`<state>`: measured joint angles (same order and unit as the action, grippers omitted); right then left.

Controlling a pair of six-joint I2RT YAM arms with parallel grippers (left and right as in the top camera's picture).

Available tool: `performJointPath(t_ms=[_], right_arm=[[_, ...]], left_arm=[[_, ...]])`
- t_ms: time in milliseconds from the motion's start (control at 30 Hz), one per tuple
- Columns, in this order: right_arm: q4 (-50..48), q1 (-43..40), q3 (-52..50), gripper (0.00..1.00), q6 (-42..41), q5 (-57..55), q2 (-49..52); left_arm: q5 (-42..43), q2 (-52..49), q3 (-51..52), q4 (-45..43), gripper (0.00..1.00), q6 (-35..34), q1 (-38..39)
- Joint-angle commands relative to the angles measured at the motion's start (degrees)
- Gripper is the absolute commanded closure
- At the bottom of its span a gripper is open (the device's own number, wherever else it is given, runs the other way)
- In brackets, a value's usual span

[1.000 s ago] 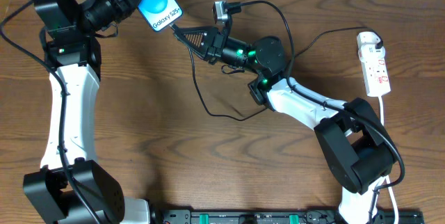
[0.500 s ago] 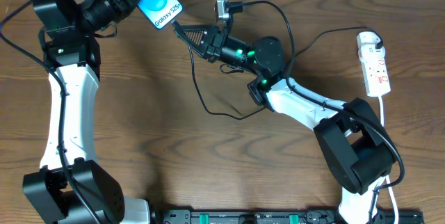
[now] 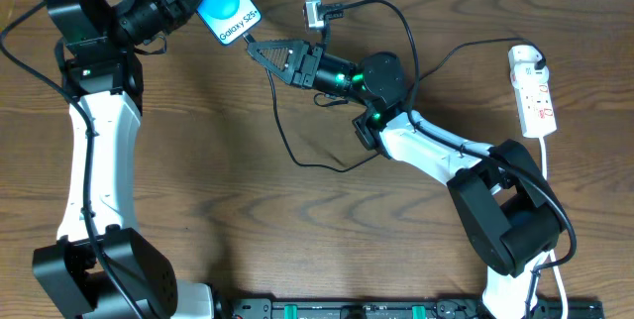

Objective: Plug charger to phone and switch on socket

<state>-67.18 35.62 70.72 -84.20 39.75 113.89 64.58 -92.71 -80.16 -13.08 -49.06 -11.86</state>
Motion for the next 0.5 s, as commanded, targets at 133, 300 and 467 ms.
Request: performJointPath(t_ms=[133,300,467], right_arm=[[-0.74,0.48,0.83,0.99,5.38,-1.33,-0.31],[-0.68,0.48,0.83,0.99,6.75,-0.74,-0.31],[-0.5,0.48,0.85,0.99,7.17,-0.57,-0.31]], left_arm=[[3.96,0.24,-0.68,0.13,0.94,0.98,0.79],[4.46,0.24,-0.68,0.15,0.93,0.98,0.79],[6.84,0.24,-0.68,0.13,0.93,1.01,0.79]])
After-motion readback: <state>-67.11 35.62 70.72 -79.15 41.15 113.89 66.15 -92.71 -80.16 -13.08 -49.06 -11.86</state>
